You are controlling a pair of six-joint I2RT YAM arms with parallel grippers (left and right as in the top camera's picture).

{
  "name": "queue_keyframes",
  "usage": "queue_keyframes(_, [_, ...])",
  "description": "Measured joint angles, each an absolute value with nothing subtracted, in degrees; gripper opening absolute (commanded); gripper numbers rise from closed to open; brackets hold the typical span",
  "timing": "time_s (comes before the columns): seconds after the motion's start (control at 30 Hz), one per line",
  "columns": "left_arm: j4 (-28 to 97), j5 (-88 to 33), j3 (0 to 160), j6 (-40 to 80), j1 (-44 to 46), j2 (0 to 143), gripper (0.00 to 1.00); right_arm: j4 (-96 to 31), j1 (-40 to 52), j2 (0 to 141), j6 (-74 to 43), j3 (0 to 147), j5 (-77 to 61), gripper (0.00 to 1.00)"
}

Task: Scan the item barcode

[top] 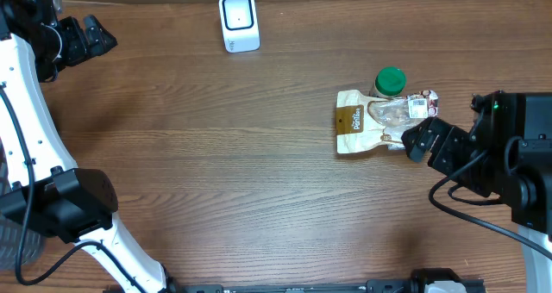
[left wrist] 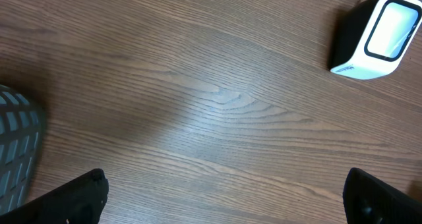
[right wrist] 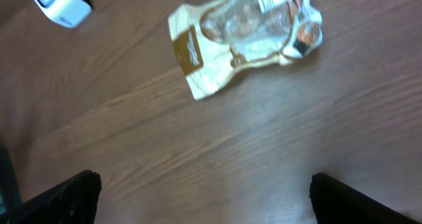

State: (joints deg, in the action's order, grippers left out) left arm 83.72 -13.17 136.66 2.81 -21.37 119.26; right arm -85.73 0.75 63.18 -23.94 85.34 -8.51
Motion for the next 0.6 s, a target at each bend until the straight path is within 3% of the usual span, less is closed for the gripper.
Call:
queue_keyframes(0.33, [83.7,-13.1,136.7,2.8,-21.4,119.3,1.00,-65.8,7.7,56.1,-22.0,80.3,-4.3,1.00])
queue_keyframes(0.6, [83.7,-13.1,136.7,2.8,-21.4,119.3,1.00,-41.9,10.2,41.6,-17.4,59.7,-2.9,1.00])
